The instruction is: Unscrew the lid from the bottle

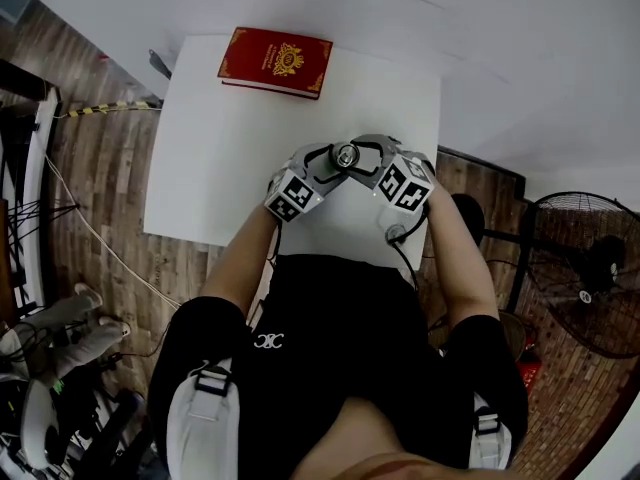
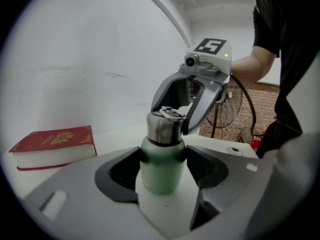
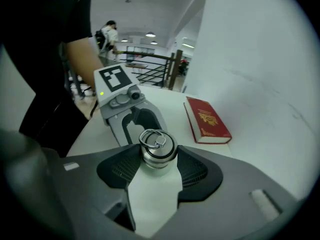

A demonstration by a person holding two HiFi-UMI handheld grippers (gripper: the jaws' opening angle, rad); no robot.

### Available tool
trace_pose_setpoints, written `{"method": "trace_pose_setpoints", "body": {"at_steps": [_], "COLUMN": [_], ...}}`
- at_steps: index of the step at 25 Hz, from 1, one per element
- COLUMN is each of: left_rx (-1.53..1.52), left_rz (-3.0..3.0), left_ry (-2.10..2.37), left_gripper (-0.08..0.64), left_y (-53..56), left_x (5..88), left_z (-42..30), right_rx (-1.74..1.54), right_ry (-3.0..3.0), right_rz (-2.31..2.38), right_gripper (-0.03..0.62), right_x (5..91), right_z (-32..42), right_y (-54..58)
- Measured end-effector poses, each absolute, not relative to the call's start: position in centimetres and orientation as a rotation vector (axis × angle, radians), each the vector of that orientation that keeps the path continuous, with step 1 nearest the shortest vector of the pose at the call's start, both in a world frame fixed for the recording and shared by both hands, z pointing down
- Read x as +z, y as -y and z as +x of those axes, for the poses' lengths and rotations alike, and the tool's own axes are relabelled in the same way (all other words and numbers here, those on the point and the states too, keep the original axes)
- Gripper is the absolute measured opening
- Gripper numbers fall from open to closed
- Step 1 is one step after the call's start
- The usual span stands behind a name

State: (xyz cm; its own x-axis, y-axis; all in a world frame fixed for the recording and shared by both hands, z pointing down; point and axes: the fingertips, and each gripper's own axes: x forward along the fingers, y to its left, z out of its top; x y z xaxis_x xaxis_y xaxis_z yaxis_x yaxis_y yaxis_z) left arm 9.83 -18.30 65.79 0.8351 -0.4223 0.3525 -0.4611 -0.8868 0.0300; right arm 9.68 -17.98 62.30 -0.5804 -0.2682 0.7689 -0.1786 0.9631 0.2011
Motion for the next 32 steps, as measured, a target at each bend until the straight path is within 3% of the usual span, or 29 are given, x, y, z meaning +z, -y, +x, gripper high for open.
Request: {"method": "trace_pose_setpoints", "body": {"at_steps": [6, 10, 18, 23, 32], "left_rx": [0.553, 0.552, 0.528, 0.524, 0.511], "left_rz": [2.910, 2.891, 2.886, 2.885, 2.885], "left_ry": [0.651, 0.659, 0.682, 0.687, 0.684], "left_gripper": [0.344, 0.344, 0.344, 0.344, 0.344], "left_y": [18.1, 18.4, 18.5, 18.3, 18.5], "left_x": [65.7, 65.8, 65.7, 65.6, 65.7], "left_z": [10.1, 10.0, 9.9, 9.8, 10.0], "right_rx": [-0.336, -0.130, 0.352, 0.286, 0.259], "right_ry": [2.036, 2.156, 2.673, 2.585, 2.325], "right_rz": [-0.005, 0.101, 0.783, 1.237, 1.560], "right_gripper": [0.232, 0.233, 0.245, 0.247, 0.244], "right_x": [62.1, 60.6, 54.0, 54.5, 57.7], "right_z": [10.0, 9.9, 10.5, 10.3, 9.8], "right_y": [17.7, 17.1, 17.4, 18.9, 19.7]}}
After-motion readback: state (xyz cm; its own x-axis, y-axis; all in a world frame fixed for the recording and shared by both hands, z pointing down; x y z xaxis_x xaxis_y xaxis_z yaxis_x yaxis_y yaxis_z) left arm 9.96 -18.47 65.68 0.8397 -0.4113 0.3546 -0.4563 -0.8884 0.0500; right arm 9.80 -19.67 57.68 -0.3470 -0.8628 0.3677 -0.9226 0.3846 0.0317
